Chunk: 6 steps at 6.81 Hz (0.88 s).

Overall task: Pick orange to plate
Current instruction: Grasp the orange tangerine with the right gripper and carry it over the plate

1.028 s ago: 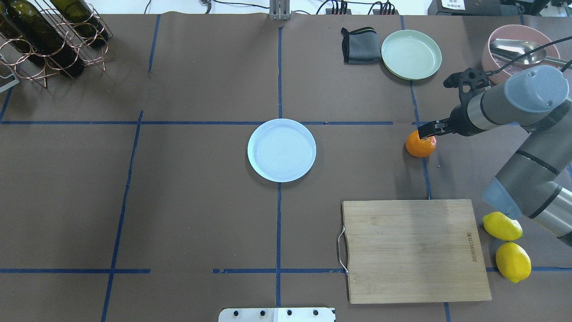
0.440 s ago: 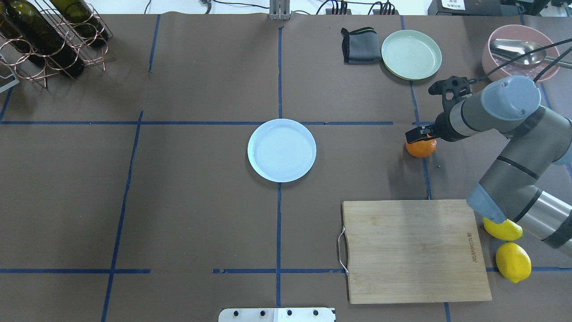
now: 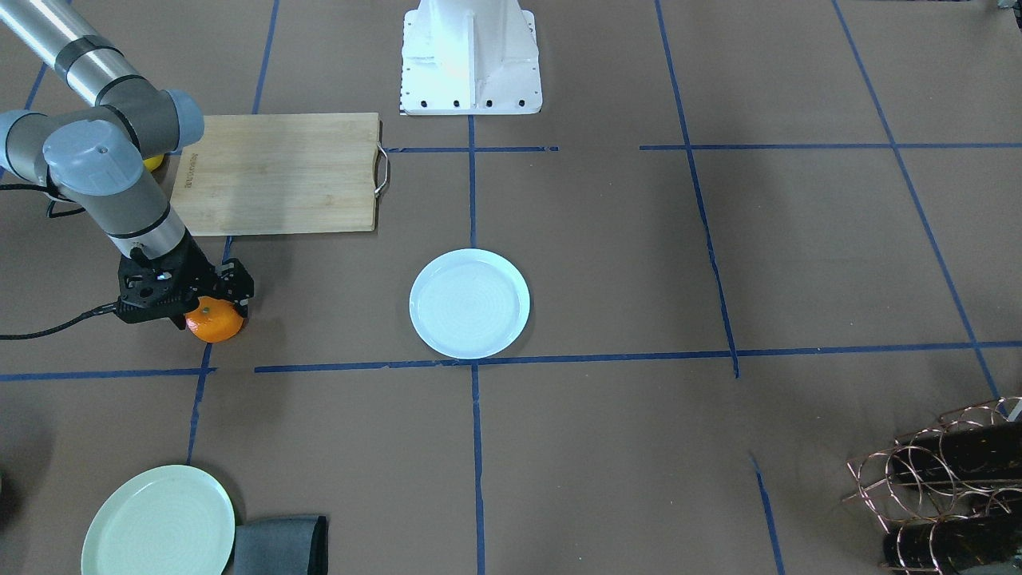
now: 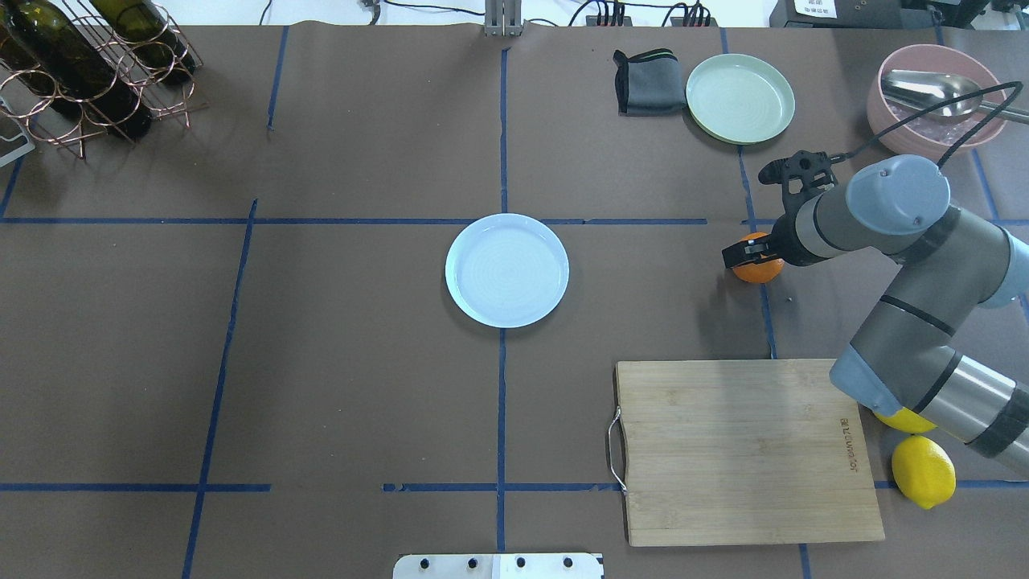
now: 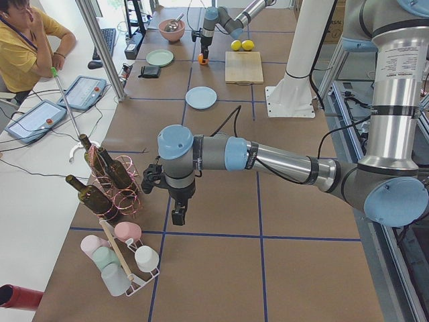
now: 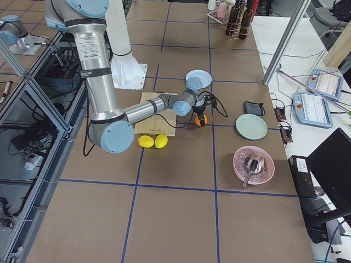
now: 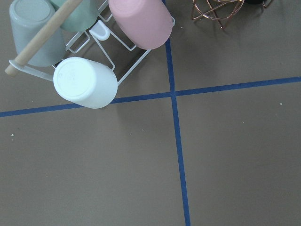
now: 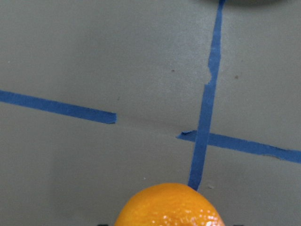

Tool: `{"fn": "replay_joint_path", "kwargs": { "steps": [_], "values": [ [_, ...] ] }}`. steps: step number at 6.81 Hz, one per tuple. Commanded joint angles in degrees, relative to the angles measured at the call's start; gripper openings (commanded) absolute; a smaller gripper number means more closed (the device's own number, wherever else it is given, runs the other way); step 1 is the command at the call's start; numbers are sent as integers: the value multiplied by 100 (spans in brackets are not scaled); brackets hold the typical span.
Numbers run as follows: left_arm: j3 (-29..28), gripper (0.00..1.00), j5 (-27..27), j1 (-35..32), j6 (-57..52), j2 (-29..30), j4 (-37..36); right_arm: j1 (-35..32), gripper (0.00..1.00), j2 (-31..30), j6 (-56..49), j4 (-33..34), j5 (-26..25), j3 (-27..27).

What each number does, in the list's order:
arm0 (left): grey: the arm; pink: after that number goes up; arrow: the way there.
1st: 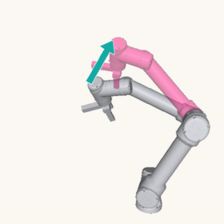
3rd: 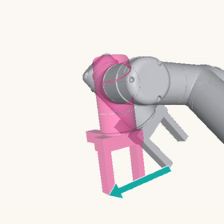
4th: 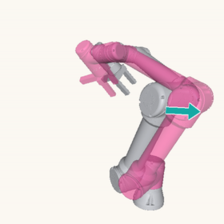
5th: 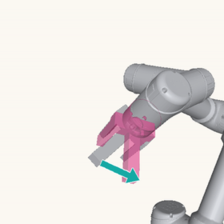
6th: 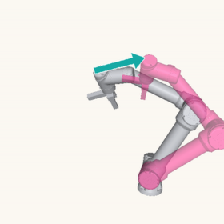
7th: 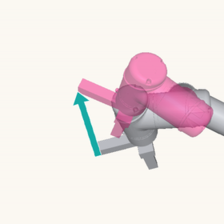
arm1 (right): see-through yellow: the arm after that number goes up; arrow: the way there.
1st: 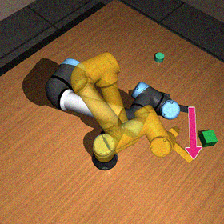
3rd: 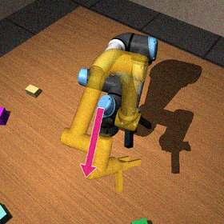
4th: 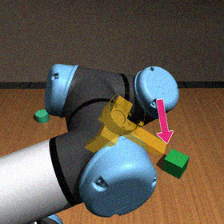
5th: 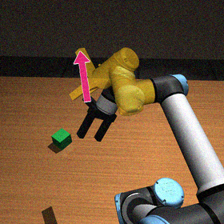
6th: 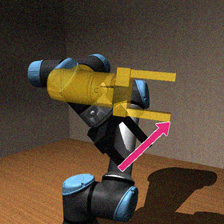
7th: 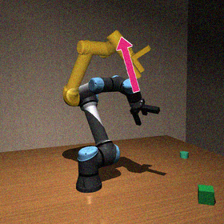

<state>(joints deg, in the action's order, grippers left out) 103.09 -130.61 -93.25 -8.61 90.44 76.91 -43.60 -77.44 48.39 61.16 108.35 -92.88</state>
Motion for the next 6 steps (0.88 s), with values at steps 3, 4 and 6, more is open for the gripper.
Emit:
{"fn": "replay_joint_path", "kwargs": {
  "steps": [3,4,6],
  "values": [
    [18,100,0,0,-9,-87,17,430,10,1374,863,1172,-181,-2],
    [44,100,-9,0,-61,-184,209,510,10,1799,1074,1649,-209,-2],
    [44,100,-594,0,-62,-368,343,834,11,2467,1645,2117,-331,7]
  ]
}}
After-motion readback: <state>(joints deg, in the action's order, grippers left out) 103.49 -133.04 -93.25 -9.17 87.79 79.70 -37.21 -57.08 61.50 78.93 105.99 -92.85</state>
